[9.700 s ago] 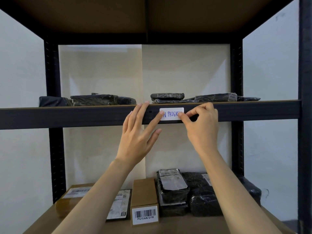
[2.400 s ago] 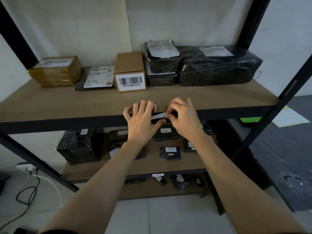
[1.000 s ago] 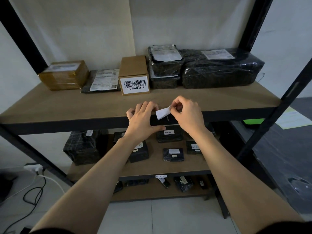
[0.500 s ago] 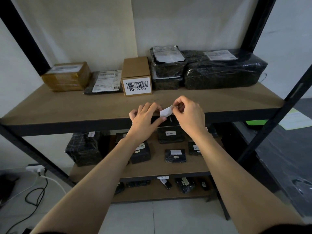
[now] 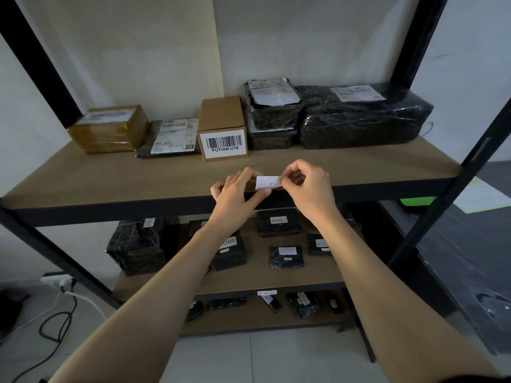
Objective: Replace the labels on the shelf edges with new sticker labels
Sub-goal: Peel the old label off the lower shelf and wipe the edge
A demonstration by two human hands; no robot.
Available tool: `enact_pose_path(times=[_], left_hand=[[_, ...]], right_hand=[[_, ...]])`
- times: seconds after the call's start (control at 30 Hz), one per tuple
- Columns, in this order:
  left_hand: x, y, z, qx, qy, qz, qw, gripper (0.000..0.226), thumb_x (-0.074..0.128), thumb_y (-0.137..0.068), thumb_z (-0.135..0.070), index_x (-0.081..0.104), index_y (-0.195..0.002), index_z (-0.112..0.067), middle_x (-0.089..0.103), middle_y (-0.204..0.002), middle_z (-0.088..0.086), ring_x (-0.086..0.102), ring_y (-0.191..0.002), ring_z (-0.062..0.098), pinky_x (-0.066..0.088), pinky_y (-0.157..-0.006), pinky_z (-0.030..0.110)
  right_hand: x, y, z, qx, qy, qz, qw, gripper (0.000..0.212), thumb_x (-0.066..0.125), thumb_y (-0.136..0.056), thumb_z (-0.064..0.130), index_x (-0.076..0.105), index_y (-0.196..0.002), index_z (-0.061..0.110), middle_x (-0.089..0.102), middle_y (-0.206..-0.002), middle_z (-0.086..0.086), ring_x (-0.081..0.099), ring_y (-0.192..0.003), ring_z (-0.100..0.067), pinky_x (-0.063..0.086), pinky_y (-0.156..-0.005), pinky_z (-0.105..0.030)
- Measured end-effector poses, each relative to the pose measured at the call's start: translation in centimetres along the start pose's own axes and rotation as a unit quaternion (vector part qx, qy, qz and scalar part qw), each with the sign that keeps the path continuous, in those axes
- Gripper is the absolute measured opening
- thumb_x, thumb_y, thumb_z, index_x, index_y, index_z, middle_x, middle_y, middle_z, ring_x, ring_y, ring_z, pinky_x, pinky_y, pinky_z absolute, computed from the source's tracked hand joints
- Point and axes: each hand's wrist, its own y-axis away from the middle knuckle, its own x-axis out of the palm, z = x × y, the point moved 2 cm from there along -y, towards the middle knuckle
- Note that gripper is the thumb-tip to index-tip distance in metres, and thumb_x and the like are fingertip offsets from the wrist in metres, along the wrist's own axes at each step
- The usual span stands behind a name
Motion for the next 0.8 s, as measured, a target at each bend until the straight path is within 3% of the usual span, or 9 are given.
enact_pose_path(times=[0.1,0.17,0.27,0.4,0.53,0.67,0.8], left_hand=[[-0.1,0.4,-0.5,0.01,0.006,-0.004,1.0,0.014,0.055,-0.092,-0.041,0.048,-0.097,-0.029,0.052,-0.094,-0.014,0.047,-0.1,0.009,0.015,-0.099,0.033],[-0.1,0.5,-0.8,0.016,0.009,-0.003,1.0,0.019,0.054,-0.093,-0.039,0.054,-0.098,-0.02,0.055,-0.097,-0.011,0.049,-0.102,0.011,0.02,-0.101,0.035],[-0.3,0.4,-1.9,0.022,0.077,0.008,0.997,0.023,0.055,-0.093,-0.031,0.062,-0.1,-0.011,0.063,-0.099,0.0,0.055,-0.097,0.015,0.041,-0.092,0.037],[-0.3,-0.1,-3.9,0.003,0.192,0.013,0.981,0.012,0.059,-0.092,-0.023,0.065,-0.096,-0.014,0.068,-0.088,-0.005,0.062,-0.083,0.002,0.045,-0.071,0.013],[0.6,-0.3,-5.8,-0.053,0.278,0.079,0.956,0.014,0.059,-0.091,-0.024,0.065,-0.098,-0.014,0.072,-0.076,-0.002,0.067,-0.072,0.006,0.046,-0.063,0.012],[2.0,0.2,-8.9,-0.074,0.321,0.141,0.934,0.012,0.063,-0.089,-0.024,0.067,-0.098,-0.018,0.074,-0.085,-0.001,0.069,-0.08,0.01,0.05,-0.068,0.012],[3.9,1.3,-13.3,-0.105,0.356,0.147,0.917,0.015,0.061,-0.09,-0.02,0.068,-0.102,-0.013,0.075,-0.09,0.001,0.07,-0.084,0.012,0.052,-0.068,0.015]], right_hand=[[-0.1,0.2,-0.2,0.008,-0.024,0.012,1.0,0.003,0.065,-0.083,0.014,0.064,-0.086,0.016,0.066,-0.085,0.002,0.061,-0.078,-0.009,0.051,-0.069,-0.021],[-0.3,0.4,-0.3,0.014,-0.051,0.02,0.998,0.003,0.065,-0.084,0.013,0.066,-0.086,0.014,0.067,-0.085,0.002,0.061,-0.078,-0.007,0.047,-0.068,-0.013],[-0.9,0.7,-0.6,0.039,-0.098,0.033,0.994,0.005,0.064,-0.086,0.016,0.068,-0.089,0.015,0.065,-0.082,0.007,0.06,-0.076,-0.003,0.043,-0.064,-0.011],[-2.7,1.6,-1.1,0.088,-0.201,0.059,0.974,0.008,0.058,-0.091,0.024,0.064,-0.086,0.026,0.066,-0.078,0.01,0.059,-0.066,0.005,0.045,-0.052,-0.012],[-5.7,2.9,-2.0,0.149,-0.292,0.095,0.94,0.01,0.06,-0.09,0.031,0.066,-0.089,0.022,0.069,-0.069,0.001,0.061,-0.058,-0.01,0.044,-0.043,-0.019],[-9.4,4.5,-3.8,0.195,-0.347,0.079,0.914,0.015,0.066,-0.086,0.028,0.068,-0.092,0.015,0.066,-0.061,-0.005,0.058,-0.051,-0.016,0.041,-0.042,-0.023],[-15.2,6.7,-6.5,0.2,-0.375,0.039,0.905,0.012,0.066,-0.086,0.021,0.068,-0.093,0.011,0.074,-0.082,-0.008,0.07,-0.072,-0.02,0.048,-0.049,-0.021]])
